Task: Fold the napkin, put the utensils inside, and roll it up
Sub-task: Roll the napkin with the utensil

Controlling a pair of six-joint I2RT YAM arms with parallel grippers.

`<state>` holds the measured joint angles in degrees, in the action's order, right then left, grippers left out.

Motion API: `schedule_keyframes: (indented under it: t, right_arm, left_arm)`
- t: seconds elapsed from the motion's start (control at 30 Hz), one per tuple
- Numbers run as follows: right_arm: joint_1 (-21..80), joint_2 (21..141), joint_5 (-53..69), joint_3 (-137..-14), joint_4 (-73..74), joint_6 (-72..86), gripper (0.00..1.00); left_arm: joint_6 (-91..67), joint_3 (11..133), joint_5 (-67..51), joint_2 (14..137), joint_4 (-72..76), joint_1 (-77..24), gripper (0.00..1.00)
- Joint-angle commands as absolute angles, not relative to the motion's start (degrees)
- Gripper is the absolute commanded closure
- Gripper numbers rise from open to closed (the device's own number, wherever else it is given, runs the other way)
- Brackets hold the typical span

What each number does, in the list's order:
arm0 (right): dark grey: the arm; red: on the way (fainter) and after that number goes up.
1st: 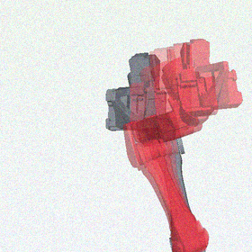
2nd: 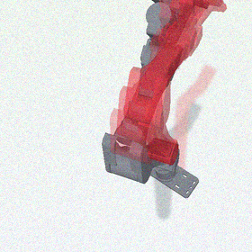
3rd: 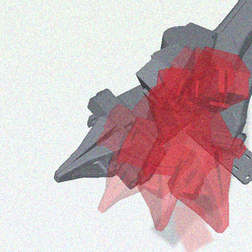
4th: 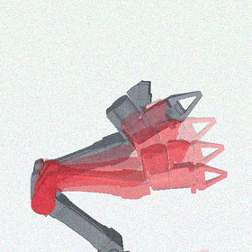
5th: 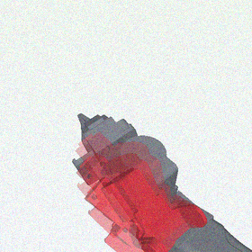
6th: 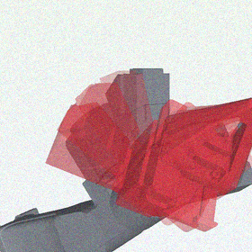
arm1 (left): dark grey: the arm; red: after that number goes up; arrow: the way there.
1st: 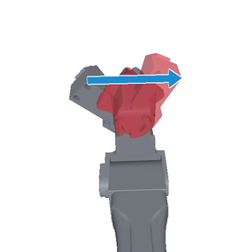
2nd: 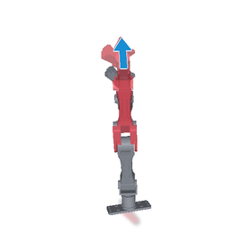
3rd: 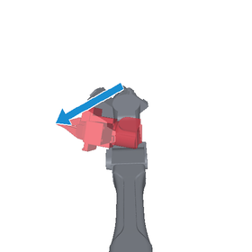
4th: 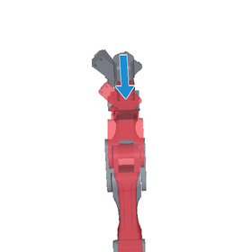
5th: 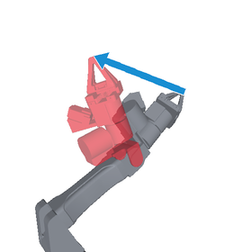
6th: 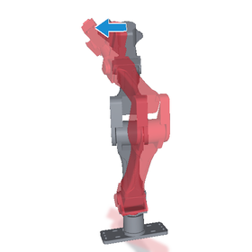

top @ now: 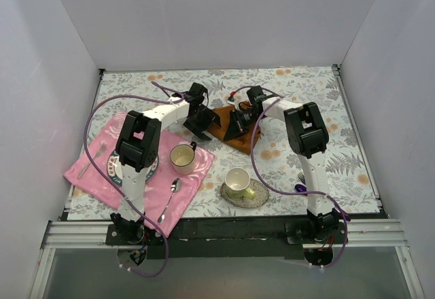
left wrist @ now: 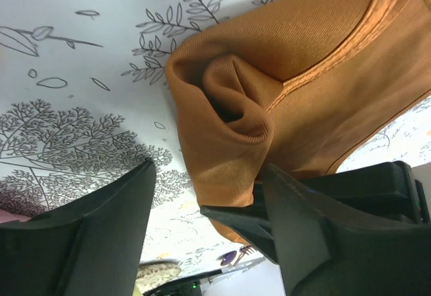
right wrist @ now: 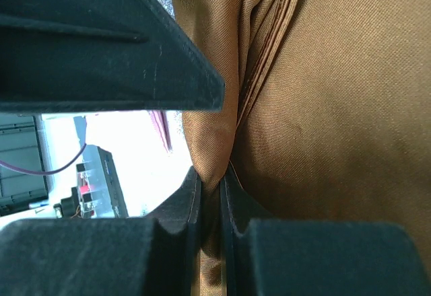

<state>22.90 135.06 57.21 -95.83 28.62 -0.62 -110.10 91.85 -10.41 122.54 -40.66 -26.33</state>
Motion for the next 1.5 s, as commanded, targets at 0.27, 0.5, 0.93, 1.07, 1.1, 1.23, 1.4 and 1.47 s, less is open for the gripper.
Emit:
schedule_keyframes:
  t: [0.27,0.5,0.93,1.07,1.1,1.23,1.4,1.47]
  right_arm:
    - [23.4,131.0,45.6,-96.2,34.5,-4.8,0.75]
    - [25.2,118.4,31.7,-92.1,32.2,-10.8,0.62]
    - [37.5,108.5,10.3,-80.0,22.3,-21.4,0.46]
    - [40.7,110.4,6.2,-80.6,22.3,-23.0,0.44]
    - [41.0,110.9,5.7,-80.3,22.0,-23.3,0.44]
    - [42.6,113.0,1.3,-80.8,21.6,-24.2,0.02]
    - [44.3,114.4,-2.8,-79.7,19.6,-24.7,0.05]
    - [44.4,114.9,-3.5,-80.1,19.6,-24.6,0.09]
  left_arm:
    - [-109.6,91.8,-7.4,123.0,-41.3,-26.3,0.74]
    - [-107.4,92.7,-8.3,123.1,-42.5,-26.4,0.78]
    - [-106.7,93.2,-12.7,124.6,-42.0,-25.2,0.79]
    - [-106.7,93.2,-13.8,124.9,-41.9,-24.8,0.79]
    - [-106.7,93.2,-13.9,124.8,-41.9,-24.7,0.79]
    - [-106.6,93.2,-14.5,124.8,-41.7,-24.6,0.79]
    - [-106.4,93.2,-14.9,125.0,-41.9,-24.4,0.79]
    - [-106.3,93.0,-15.0,124.9,-41.9,-24.3,0.79]
